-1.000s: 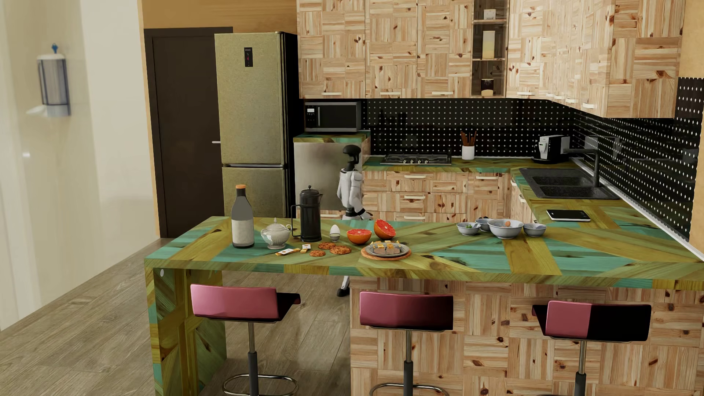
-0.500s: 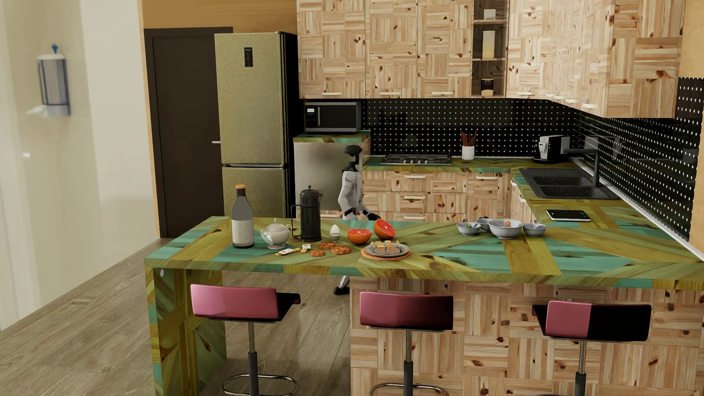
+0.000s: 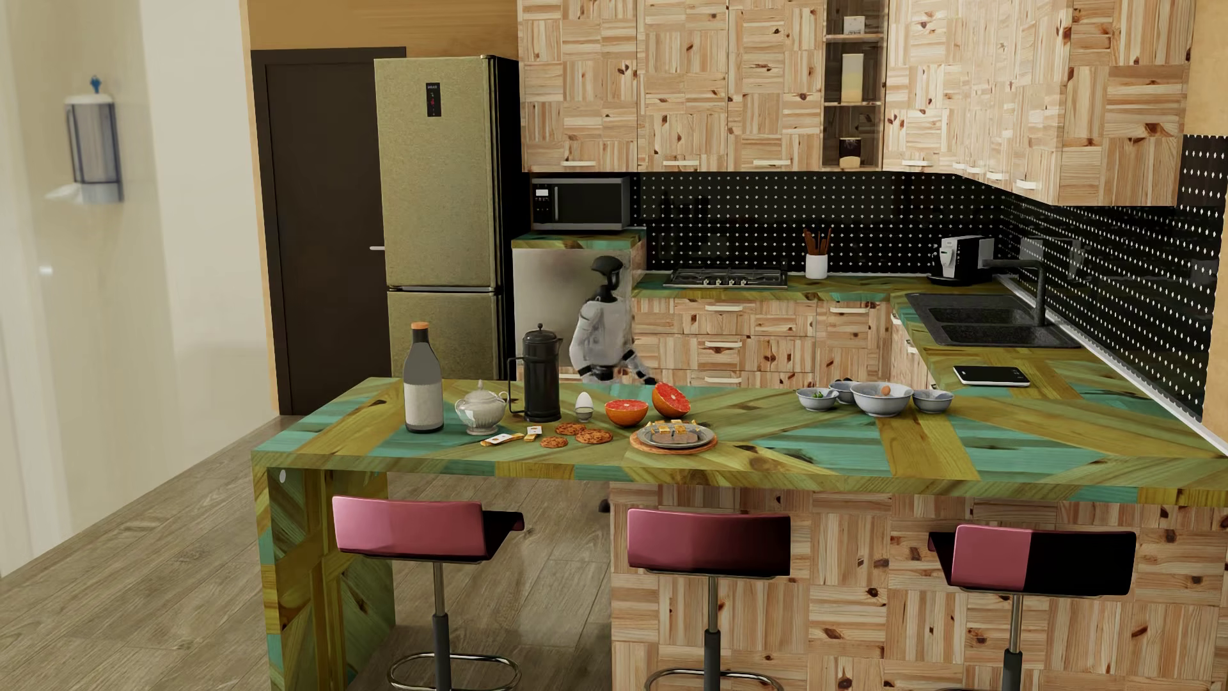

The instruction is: Do a 180

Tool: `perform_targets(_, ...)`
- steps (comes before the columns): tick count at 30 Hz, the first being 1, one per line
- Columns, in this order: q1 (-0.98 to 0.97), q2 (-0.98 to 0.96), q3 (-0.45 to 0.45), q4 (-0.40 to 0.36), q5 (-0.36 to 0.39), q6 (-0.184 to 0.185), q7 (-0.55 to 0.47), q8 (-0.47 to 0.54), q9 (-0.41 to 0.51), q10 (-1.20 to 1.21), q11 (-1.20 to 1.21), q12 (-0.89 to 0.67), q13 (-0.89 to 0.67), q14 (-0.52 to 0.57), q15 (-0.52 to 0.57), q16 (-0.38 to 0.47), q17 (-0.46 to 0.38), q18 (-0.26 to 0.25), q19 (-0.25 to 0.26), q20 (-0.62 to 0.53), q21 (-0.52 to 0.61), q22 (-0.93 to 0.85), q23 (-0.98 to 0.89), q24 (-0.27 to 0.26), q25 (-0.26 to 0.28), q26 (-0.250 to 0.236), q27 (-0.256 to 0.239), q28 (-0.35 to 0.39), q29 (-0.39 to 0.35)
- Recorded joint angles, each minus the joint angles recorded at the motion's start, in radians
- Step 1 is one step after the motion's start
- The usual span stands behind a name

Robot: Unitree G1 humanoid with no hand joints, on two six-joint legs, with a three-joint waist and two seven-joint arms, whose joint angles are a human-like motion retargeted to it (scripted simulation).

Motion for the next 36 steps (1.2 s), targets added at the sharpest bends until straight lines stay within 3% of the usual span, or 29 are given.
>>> perform_targets(1,0.005,0.044,0.032,0.004,-0.032,-0.013,0.028,-0.015,-0.02,0.015,0.087,-0.03,-0.007,-0.013,-0.056,-0.026,-0.011,0.04,0.019,-0.02,-0.004,-0.031,-0.011,-0.019,-0.032,-0.001,0.016,0.009,-0.002)
perform_targets(2,-0.007,0.114,0.072,0.007,-0.065,-0.028,0.053,-0.01,-0.04,0.065,0.007,-0.051,-0.022,-0.045,-0.007,-0.035,-0.036,0.098,0.145,-0.072,0.032,-0.074,0.005,-0.039,-0.069,-0.027,0.037,0.025,0.007)
perform_targets(3,-0.026,0.111,0.074,0.018,-0.034,-0.005,0.036,-0.006,-0.053,0.101,-0.028,-0.04,-0.042,-0.046,0.099,-0.057,-0.04,0.097,0.015,-0.086,0.012,-0.077,0.016,-0.057,-0.086,-0.083,0.06,0.047,0.034)
perform_targets(4,-0.009,0.107,0.052,0.013,-0.007,0.012,0.012,0.02,-0.061,0.069,-0.048,-0.003,-0.042,-0.041,0.117,-0.059,-0.011,0.055,0.014,-0.092,-0.016,-0.082,-0.011,-0.074,-0.086,-0.13,0.084,0.065,0.061)
perform_targets(5,0.017,0.121,0.011,0.033,0.024,0.042,-0.002,0.025,-0.054,0.022,-0.094,0.003,-0.036,-0.045,0.149,-0.062,0.004,-0.022,0.008,-0.065,0.001,-0.071,0.0,-0.087,-0.071,-0.142,0.095,0.075,0.081)
perform_targets(6,0.042,0.128,-0.015,0.029,0.044,0.054,-0.009,0.051,-0.035,-0.009,-0.125,-0.008,-0.009,-0.033,0.175,-0.072,0.011,-0.034,0.007,-0.039,-0.008,-0.076,-0.014,-0.097,-0.051,-0.128,0.107,0.081,0.093)
perform_targets(8,0.014,0.129,-0.031,0.019,0.082,0.088,-0.035,0.096,-0.004,0.037,-0.189,-0.037,0.015,0.034,0.231,-0.096,-0.019,0.042,0.011,-0.06,-0.005,-0.063,0.051,-0.096,-0.004,-0.114,0.083,0.093,0.065)
perform_targets(10,0.034,0.131,-0.017,-0.003,0.121,0.111,-0.067,0.131,0.025,-0.047,-0.261,-0.032,0.047,-0.011,0.285,-0.078,-0.011,0.142,0.012,-0.055,-0.025,-0.07,0.041,-0.054,0.036,-0.084,0.097,0.077,0.036)
perform_targets(11,0.052,0.113,-0.036,-0.002,0.114,0.098,-0.056,0.12,0.023,-0.1,-0.259,0.004,0.031,0.003,0.229,-0.049,0.004,0.117,-0.016,-0.05,-0.026,-0.036,0.042,-0.037,0.049,-0.089,0.122,0.061,0.016)
perform_targets(12,0.082,0.097,-0.03,0.001,0.057,0.05,-0.018,0.05,0.026,-0.122,-0.157,-0.007,0.017,0.01,0.104,-0.028,0.013,0.005,-0.068,-0.045,-0.022,0.007,0.021,-0.024,0.042,-0.075,0.162,0.046,0.017)
perform_targets(13,0.069,0.108,0.008,0.005,0.003,0.012,0.001,0.0,0.024,-0.062,-0.093,-0.028,0.006,-0.019,0.044,-0.04,0.001,-0.072,-0.066,-0.032,-0.001,0.0,0.013,-0.011,0.012,-0.053,0.198,0.041,0.03)
perform_targets(14,0.003,0.096,0.071,0.019,0.01,0.007,-0.018,-0.004,0.023,0.071,-0.099,-0.039,-0.019,-0.006,0.166,-0.084,-0.041,-0.101,-0.017,-0.043,0.023,-0.054,0.075,-0.006,-0.029,-0.042,0.211,0.049,0.052)
perform_targets(16,-0.08,0.096,0.115,-0.026,0.068,0.034,-0.086,0.029,0.022,0.124,-0.165,0.003,-0.057,0.049,0.222,-0.109,-0.027,-0.06,-0.014,-0.033,0.005,-0.023,0.034,-0.01,-0.079,-0.085,0.196,0.054,0.067)
perform_targets(17,-0.094,0.106,0.114,-0.049,0.097,0.055,-0.067,0.045,0.02,0.038,-0.216,0.032,-0.062,-0.008,0.259,-0.093,0.002,-0.032,-0.009,-0.017,0.001,-0.034,0.03,-0.008,-0.08,-0.087,0.159,0.044,0.065)
perform_targets(18,-0.067,0.121,0.08,-0.056,0.111,0.057,-0.062,0.059,0.018,-0.016,-0.244,0.064,-0.054,0.039,0.264,-0.062,0.021,0.055,-0.016,-0.022,-0.002,-0.02,0.002,-0.011,-0.077,-0.089,0.116,0.037,0.038)
perform_targets(19,-0.038,0.119,0.042,-0.055,0.088,0.03,-0.023,0.045,0.015,-0.051,-0.187,0.061,-0.064,0.052,0.192,-0.023,0.025,0.127,-0.076,-0.035,0.025,0.014,-0.003,-0.018,-0.062,-0.079,0.079,0.035,0.033)
perform_targets(20,-0.011,0.124,0.034,-0.047,0.04,0.006,0.006,-0.005,0.017,-0.065,-0.066,0.029,-0.052,0.055,0.067,-0.025,0.019,0.082,-0.095,-0.03,0.031,0.012,-0.02,-0.024,-0.045,-0.048,0.051,0.037,0.051)
perform_targets(21,-0.016,0.154,0.047,-0.036,-0.007,-0.009,0.032,-0.008,0.003,-0.036,-0.059,0.005,-0.048,0.034,0.001,-0.031,-0.003,0.084,-0.059,-0.031,0.025,-0.014,0.001,-0.033,-0.043,-0.037,0.036,0.047,0.074)
perform_targets(22,-0.033,0.172,0.069,-0.02,-0.03,-0.007,0.047,-0.001,-0.012,0.008,-0.113,-0.03,-0.045,0.007,0.075,-0.058,-0.03,0.11,0.091,-0.044,0.025,-0.013,0.036,-0.037,-0.044,-0.042,0.029,0.068,0.091)
perform_targets(23,-0.048,0.165,0.069,0.002,-0.003,0.014,0.038,-0.001,-0.022,0.035,-0.133,-0.035,-0.041,-0.012,0.126,-0.084,-0.027,0.09,0.036,-0.067,-0.003,-0.032,0.032,-0.04,-0.037,-0.059,0.039,0.091,0.1)
perform_targets(25,-0.002,0.186,-0.021,0.017,0.019,0.008,0.077,0.036,-0.028,-0.031,-0.193,0.024,-0.065,0.014,0.166,-0.083,0.008,0.088,0.035,-0.055,0.016,-0.058,-0.013,-0.046,-0.019,-0.112,0.101,0.11,0.105)
perform_targets(26,0.009,0.183,-0.024,0.015,0.023,0.001,0.07,0.05,-0.021,-0.037,-0.205,0.019,-0.062,0.024,0.183,-0.065,0.02,0.079,0.035,-0.052,0.013,-0.072,-0.012,-0.059,-0.011,-0.123,0.123,0.107,0.101)
perform_targets(28,0.017,0.179,-0.013,0.01,0.057,0.03,-0.004,0.071,-0.006,-0.045,-0.234,-0.018,-0.012,0.009,0.213,-0.091,-0.013,0.056,0.036,-0.063,0.014,-0.075,0.031,-0.082,0.002,-0.116,0.145,0.076,0.086)
perform_targets(29,0.027,0.178,-0.043,0.019,0.069,0.03,0.002,0.078,0.001,-0.067,-0.251,-0.012,-0.021,0.01,0.229,-0.065,0.021,0.055,0.033,-0.071,-0.012,-0.078,0.025,-0.093,-0.002,-0.106,0.166,0.055,0.061)
perform_targets(30,0.022,0.176,-0.045,0.027,0.084,0.039,0.001,0.09,0.01,-0.062,-0.272,-0.027,-0.018,0.015,0.248,-0.08,0.001,0.056,0.033,-0.056,0.012,-0.082,0.02,-0.093,-0.007,-0.08,0.174,0.036,0.038)
perform_targets(32,0.053,0.172,-0.096,0.034,0.073,0.035,0.022,0.079,0.006,-0.133,-0.315,0.002,-0.025,0.035,0.258,-0.087,0.012,0.052,0.004,-0.069,0.01,-0.071,0.009,-0.07,-0.013,-0.072,0.191,0.001,0.025)
perform_targets(33,0.065,0.174,-0.073,0.031,0.041,0.015,0.022,0.05,0.02,-0.117,-0.306,-0.009,-0.009,0.046,0.246,-0.071,0.011,0.045,0.017,-0.067,0.009,-0.067,0.0,-0.053,-0.024,-0.068,0.195,-0.02,0.035)
perform_targets(35,0.045,0.157,-0.021,0.035,0.065,0.029,-0.033,0.056,0.014,-0.078,-0.333,-0.029,0.008,0.025,0.313,-0.076,0.0,0.051,0.03,-0.068,-0.005,-0.068,0.015,-0.016,-0.057,-0.052,0.197,-0.042,0.073)
perform_targets(36,0.08,0.148,-0.047,0.042,0.066,0.02,-0.017,0.057,0.007,-0.13,-0.315,-0.015,0.005,0.008,0.276,-0.059,0.022,0.016,0.019,-0.062,-0.004,-0.045,0.011,0.002,-0.08,-0.058,0.195,-0.05,0.06)
